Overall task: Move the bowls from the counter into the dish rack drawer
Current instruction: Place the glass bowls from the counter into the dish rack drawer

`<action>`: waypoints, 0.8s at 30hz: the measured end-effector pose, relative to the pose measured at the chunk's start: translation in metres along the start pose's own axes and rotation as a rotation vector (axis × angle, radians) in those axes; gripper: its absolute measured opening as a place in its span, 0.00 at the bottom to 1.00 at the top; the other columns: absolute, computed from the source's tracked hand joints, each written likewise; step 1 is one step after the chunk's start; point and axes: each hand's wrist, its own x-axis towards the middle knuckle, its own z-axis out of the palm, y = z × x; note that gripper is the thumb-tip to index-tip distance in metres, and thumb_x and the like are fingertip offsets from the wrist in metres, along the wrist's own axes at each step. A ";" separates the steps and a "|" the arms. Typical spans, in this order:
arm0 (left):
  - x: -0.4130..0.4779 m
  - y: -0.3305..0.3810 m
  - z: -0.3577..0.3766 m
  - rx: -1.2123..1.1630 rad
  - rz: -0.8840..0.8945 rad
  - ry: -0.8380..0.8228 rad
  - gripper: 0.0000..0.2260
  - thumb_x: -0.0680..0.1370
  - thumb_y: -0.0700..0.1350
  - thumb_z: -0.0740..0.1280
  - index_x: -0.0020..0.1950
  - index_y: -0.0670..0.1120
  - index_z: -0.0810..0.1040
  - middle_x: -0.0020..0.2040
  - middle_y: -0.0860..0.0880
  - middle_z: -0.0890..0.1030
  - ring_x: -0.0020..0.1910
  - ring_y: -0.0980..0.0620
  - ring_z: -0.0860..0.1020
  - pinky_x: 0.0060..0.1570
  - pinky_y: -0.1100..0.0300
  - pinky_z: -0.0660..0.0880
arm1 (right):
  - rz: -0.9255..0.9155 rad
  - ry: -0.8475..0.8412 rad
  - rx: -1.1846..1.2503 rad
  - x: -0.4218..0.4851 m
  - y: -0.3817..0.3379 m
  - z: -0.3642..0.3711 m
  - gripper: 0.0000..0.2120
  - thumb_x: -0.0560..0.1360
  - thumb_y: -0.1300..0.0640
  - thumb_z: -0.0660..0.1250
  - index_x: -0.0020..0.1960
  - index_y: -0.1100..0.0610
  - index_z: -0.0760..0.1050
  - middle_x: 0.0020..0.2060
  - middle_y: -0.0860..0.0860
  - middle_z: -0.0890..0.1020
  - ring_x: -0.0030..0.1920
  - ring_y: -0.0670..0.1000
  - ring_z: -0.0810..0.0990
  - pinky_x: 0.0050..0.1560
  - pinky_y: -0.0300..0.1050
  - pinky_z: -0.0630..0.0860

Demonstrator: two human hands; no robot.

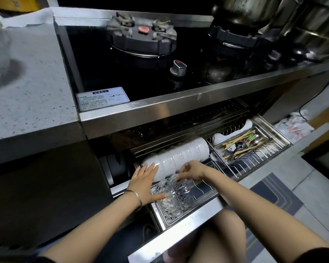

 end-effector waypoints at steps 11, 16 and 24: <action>-0.029 0.067 -0.130 -0.103 0.272 0.297 0.40 0.70 0.67 0.63 0.76 0.52 0.53 0.77 0.54 0.57 0.75 0.55 0.52 0.74 0.59 0.49 | -0.569 0.518 0.358 -0.121 -0.063 -0.073 0.17 0.73 0.60 0.70 0.61 0.60 0.76 0.57 0.53 0.81 0.56 0.46 0.80 0.58 0.33 0.75; -0.072 0.080 -0.219 -0.076 0.430 0.568 0.37 0.70 0.67 0.62 0.74 0.55 0.56 0.73 0.58 0.63 0.71 0.60 0.60 0.68 0.65 0.58 | -0.800 0.629 0.291 -0.160 -0.120 -0.094 0.16 0.72 0.55 0.70 0.59 0.44 0.75 0.57 0.43 0.80 0.60 0.43 0.78 0.62 0.39 0.72; -0.141 0.026 -0.318 0.045 0.364 0.846 0.36 0.70 0.67 0.60 0.74 0.53 0.60 0.70 0.58 0.65 0.69 0.64 0.61 0.67 0.70 0.56 | -1.033 0.533 0.185 -0.171 -0.236 -0.080 0.23 0.67 0.42 0.68 0.61 0.41 0.72 0.63 0.39 0.76 0.66 0.39 0.72 0.67 0.41 0.70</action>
